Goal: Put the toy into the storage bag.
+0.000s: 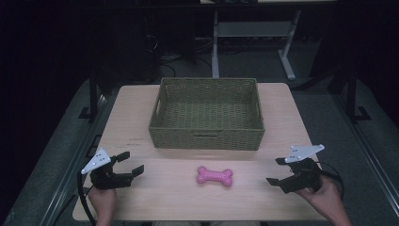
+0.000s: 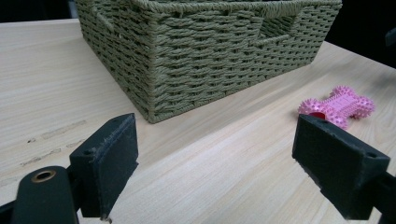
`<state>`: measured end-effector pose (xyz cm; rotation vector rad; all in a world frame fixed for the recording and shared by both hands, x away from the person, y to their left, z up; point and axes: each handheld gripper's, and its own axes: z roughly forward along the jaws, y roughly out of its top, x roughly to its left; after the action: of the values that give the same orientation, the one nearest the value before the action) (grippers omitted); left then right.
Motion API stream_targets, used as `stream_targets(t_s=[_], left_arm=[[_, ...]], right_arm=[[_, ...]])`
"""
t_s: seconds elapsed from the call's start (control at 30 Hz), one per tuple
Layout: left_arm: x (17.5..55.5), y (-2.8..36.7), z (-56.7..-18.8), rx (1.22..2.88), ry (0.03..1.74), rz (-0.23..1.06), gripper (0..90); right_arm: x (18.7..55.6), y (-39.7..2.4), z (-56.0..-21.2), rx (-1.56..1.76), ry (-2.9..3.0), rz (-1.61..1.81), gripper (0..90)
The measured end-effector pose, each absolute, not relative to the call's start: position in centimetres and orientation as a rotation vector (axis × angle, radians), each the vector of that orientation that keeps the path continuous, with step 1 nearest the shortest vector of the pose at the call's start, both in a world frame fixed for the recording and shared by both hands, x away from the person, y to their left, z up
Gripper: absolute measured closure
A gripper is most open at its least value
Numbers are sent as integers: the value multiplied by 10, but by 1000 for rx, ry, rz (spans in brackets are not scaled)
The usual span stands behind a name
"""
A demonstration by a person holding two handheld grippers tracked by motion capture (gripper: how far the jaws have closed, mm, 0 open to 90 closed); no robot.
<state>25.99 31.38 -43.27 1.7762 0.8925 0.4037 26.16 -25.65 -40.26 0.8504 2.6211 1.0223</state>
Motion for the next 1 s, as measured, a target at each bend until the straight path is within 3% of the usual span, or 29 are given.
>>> stream_targets(t_s=[1.0], left_arm=[[259, 315, -433, 1770, 890, 397, 139]], right_arm=[[279, -177, -379, 540, 2820, 904, 186]])
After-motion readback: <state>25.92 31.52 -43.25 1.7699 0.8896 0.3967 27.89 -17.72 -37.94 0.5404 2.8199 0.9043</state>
